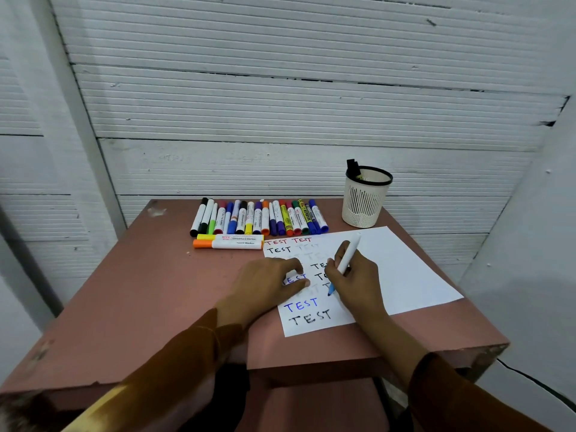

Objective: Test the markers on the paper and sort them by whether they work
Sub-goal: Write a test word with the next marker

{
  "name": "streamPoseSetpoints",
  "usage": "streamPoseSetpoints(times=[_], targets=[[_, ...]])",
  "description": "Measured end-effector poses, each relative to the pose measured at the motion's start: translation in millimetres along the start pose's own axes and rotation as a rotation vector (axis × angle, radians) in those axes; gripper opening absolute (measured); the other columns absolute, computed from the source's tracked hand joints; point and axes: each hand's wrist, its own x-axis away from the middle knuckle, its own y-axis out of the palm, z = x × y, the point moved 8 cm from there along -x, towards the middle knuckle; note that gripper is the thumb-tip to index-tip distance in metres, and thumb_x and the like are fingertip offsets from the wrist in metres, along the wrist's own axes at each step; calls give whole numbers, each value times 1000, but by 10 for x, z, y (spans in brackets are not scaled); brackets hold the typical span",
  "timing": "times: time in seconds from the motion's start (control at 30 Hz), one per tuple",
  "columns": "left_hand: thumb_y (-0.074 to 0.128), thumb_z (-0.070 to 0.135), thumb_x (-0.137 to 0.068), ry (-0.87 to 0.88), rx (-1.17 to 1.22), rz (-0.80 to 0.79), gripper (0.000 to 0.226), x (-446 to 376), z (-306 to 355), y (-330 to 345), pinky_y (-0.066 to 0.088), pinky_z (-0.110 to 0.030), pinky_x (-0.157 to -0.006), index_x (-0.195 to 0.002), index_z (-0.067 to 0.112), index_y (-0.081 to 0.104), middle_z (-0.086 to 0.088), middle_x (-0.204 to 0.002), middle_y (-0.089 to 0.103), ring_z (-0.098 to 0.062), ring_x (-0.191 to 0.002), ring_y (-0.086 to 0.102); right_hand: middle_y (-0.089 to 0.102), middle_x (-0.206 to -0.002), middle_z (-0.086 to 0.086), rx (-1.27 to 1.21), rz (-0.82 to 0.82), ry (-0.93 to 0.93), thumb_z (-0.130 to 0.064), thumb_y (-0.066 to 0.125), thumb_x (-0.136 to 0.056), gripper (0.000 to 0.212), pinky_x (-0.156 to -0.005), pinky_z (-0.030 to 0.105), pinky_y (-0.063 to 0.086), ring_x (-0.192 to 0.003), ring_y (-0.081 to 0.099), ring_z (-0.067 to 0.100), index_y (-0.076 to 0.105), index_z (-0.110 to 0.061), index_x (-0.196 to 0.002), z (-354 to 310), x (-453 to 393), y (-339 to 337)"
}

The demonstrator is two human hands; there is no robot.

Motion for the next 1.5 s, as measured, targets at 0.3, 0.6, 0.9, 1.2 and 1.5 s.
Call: streamPoseSetpoints(times=[0.3,0.6,0.9,1.2,1.5], targets=[[46,54,-89,3,-4,-8,34,18,5,-15,44,-27,-68,-113,33,55,4,-88,65,-12,-79,58,47,-63,-7,-3,77,63,-10,58,-90,14,-54,8,38,-59,51,7,47,-12,-81,106,-38,-74],[48,-18,-71,61,276,97,62,11,12,-57,45,-37,-81,-126,10,41,-8,-136,37,-25,-108,47,66,-73,14,-646,116,315,-9,64,-86,37,-46,25,48,-46,58,15,31,-13,-103,287,-103,-121],[45,9,-95,62,232,104,38,29,15,-70,41,-21,-85,-130,23,48,0,-127,56,-16,-108,54,68,-66,11,-771,-27,298,-7,49,-94,8,-54,32,57,-60,68,30,43,-8,-89,164,-104,-12],[43,16,-97,24,279,30,27,9,24,-11,37,-21,-74,-123,18,49,-1,-115,59,-11,-89,49,61,-76,12,-885,78,333,1,57,-88,19,-58,24,56,-57,66,17,47,-15,-92,271,-127,-104],[30,68,-79,182,10,-53,62,15,80,103,27,-24,-75,-127,33,47,10,-97,49,-6,-91,42,68,-70,6,-858,-42,414,-4,56,-89,15,-68,28,58,-70,70,26,53,-6,-75,313,-122,31]])
